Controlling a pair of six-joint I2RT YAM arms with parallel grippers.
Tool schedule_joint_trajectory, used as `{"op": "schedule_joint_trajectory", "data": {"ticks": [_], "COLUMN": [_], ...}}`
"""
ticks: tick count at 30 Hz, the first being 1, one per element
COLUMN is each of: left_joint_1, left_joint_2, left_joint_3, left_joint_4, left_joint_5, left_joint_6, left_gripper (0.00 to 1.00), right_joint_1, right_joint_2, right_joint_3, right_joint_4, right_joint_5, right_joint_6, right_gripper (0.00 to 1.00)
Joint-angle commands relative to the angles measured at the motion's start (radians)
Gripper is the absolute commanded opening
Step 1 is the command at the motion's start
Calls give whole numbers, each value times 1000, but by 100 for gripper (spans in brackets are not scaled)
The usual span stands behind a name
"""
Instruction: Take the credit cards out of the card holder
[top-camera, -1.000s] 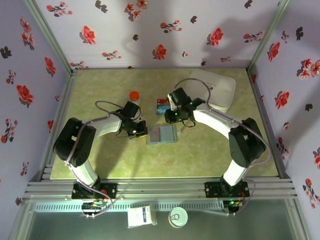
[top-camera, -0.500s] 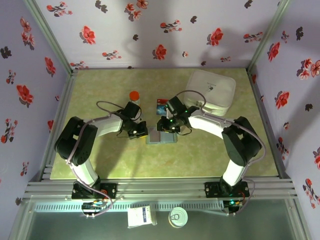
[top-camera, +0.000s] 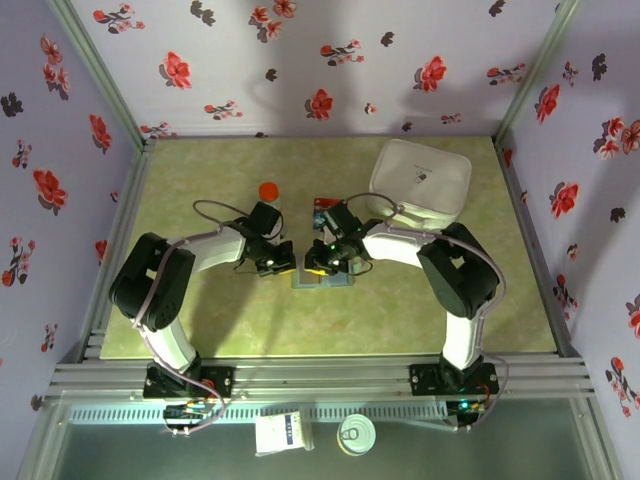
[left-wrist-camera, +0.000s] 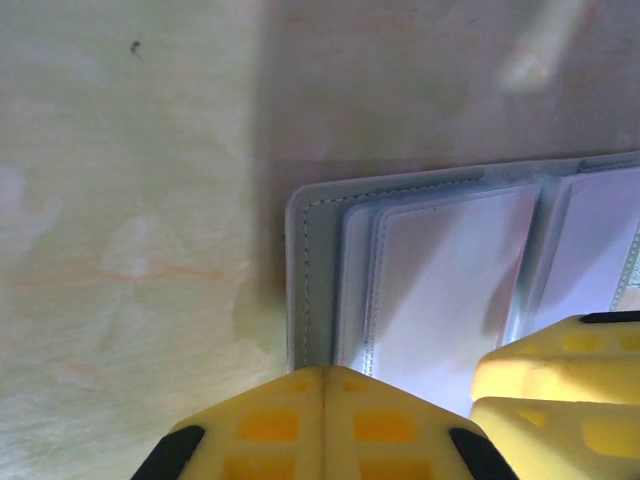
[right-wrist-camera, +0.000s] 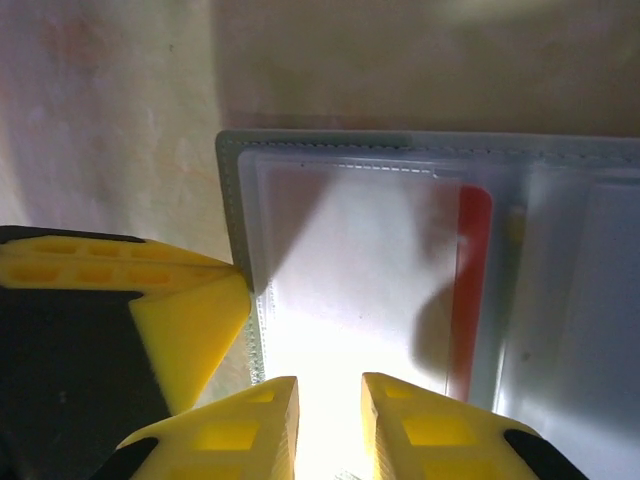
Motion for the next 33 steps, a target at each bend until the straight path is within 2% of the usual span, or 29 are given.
{"op": "schedule_joint_trajectory", "data": {"ticks": [1, 8, 12, 15, 20, 26, 33], "left_joint_1": [-3, -3, -3, -2, -1, -1, -5], "left_joint_2": [27, 26, 27, 29, 22, -9, -86], "left_joint_3": [23, 26, 26, 29, 26, 26, 22], "left_joint_4": [-31, -45, -51, -51, -52, -43, -20], "left_joint_5": [-17, -33, -34, -35, -40, -33, -4], "left_joint_6": [20, 25, 26, 26, 25, 17, -17], "left_gripper": [0, 0, 0, 0, 0, 0, 14], "right_joint_1": [8, 8, 5, -2, -22, -55, -97], "right_joint_2": [22, 39, 11, -9, -22, -40, -63], "right_joint_3": [30, 51, 53, 52, 31, -44, -127], "right_joint_4": [-7, -126, -196, -211, -203, -78, 26], "right_joint_5": [-5, 68, 140, 148, 120, 16, -58], "right_joint_6": [6, -40, -64, -77, -93, -81, -78], "right_gripper": [24, 26, 26, 26, 26, 26, 25]}}
